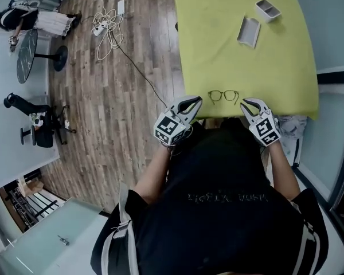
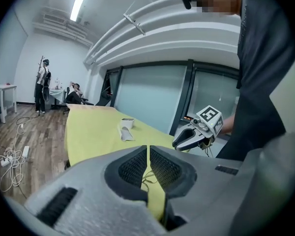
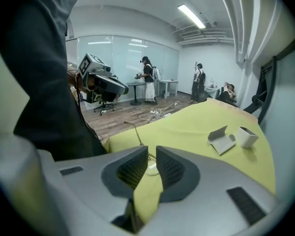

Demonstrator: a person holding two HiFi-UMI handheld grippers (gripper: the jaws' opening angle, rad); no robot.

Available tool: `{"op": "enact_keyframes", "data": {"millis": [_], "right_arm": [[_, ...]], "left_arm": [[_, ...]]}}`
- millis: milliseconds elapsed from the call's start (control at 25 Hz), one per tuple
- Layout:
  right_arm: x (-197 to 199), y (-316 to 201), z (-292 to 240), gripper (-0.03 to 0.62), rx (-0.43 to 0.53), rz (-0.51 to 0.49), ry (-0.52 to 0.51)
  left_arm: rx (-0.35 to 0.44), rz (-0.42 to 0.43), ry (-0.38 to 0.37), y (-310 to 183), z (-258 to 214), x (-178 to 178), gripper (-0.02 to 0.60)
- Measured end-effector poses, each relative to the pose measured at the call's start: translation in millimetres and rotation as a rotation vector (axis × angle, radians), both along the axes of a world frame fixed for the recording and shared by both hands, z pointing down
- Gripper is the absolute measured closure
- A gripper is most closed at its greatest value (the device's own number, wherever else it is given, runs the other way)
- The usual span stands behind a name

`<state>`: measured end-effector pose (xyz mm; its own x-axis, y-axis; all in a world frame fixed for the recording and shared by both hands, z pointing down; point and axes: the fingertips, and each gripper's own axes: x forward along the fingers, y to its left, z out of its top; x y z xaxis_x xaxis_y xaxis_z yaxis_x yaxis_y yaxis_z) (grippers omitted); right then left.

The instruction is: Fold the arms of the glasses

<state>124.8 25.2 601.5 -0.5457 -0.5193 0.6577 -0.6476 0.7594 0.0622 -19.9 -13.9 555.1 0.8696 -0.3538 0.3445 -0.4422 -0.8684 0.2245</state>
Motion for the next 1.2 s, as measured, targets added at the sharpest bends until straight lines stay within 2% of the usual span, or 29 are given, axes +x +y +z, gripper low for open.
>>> {"op": "enact_keyframes", "data": {"millis": [240, 560, 920, 1200], "right_arm": [[-5, -3, 27, 0.557, -0.035, -0.119, 0.116], [-7, -10, 48, 0.557, -0.023, -0.263, 0.261], [-7, -10, 49, 0.557, -0.022, -0.394, 0.321], [-11, -14, 63, 0.557, 0.014, -0.46, 0.382]], "left_arm": [[-0.002, 0.047, -0.044, 7, 16, 0, 0.549], [-0.029, -0.003, -0.037, 4, 19, -4, 0.549], [-0.035, -0.024, -0.035, 2, 17, -4, 0.549], [-0.022, -0.005, -0.051, 3, 12, 1, 0.549]]}}
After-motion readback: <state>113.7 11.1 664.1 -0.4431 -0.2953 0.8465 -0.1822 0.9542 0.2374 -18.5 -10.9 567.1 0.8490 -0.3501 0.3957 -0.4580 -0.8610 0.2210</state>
